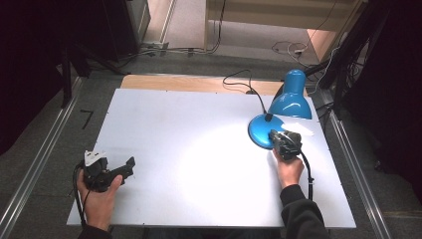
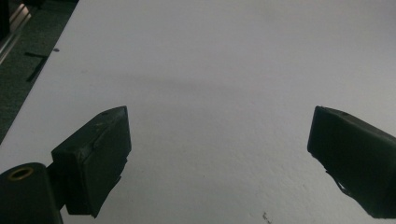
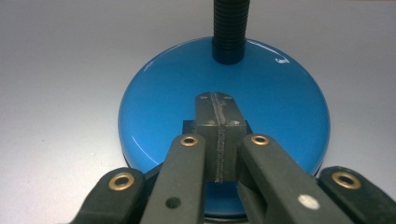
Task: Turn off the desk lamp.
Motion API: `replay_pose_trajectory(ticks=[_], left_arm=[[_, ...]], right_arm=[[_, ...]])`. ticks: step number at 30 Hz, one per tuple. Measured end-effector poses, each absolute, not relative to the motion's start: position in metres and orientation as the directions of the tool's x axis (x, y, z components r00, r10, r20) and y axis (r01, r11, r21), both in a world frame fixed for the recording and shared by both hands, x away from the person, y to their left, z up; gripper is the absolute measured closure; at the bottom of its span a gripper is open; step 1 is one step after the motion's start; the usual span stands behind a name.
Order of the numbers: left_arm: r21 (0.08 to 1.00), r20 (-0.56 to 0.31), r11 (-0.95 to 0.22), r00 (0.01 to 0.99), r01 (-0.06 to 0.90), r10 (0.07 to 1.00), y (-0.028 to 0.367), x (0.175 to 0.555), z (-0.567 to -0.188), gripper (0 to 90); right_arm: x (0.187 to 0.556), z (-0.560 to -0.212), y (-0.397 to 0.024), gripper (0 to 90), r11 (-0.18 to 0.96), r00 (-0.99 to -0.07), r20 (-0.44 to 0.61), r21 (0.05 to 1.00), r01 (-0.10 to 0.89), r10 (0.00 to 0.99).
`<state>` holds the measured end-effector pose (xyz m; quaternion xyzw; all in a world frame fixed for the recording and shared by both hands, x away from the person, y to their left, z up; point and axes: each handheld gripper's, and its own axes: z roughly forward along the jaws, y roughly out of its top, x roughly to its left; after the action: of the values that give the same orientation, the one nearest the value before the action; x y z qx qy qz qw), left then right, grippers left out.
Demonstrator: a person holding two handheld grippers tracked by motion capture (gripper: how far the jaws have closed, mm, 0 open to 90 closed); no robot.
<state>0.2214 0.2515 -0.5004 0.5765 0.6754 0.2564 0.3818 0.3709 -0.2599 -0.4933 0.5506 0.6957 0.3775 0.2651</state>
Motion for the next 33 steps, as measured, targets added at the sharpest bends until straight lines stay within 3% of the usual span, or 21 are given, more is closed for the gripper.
replay_pose_trajectory(ticks=[33], left_arm=[[0.784,-0.220,0.201,-0.039,0.587,0.975,0.2508,0.2219,-0.5005,7.0]], right_arm=[[0.3719,-0.4952,-0.2598,87.6,0.103,-0.254,0.057,0.812,0.575,0.966]])
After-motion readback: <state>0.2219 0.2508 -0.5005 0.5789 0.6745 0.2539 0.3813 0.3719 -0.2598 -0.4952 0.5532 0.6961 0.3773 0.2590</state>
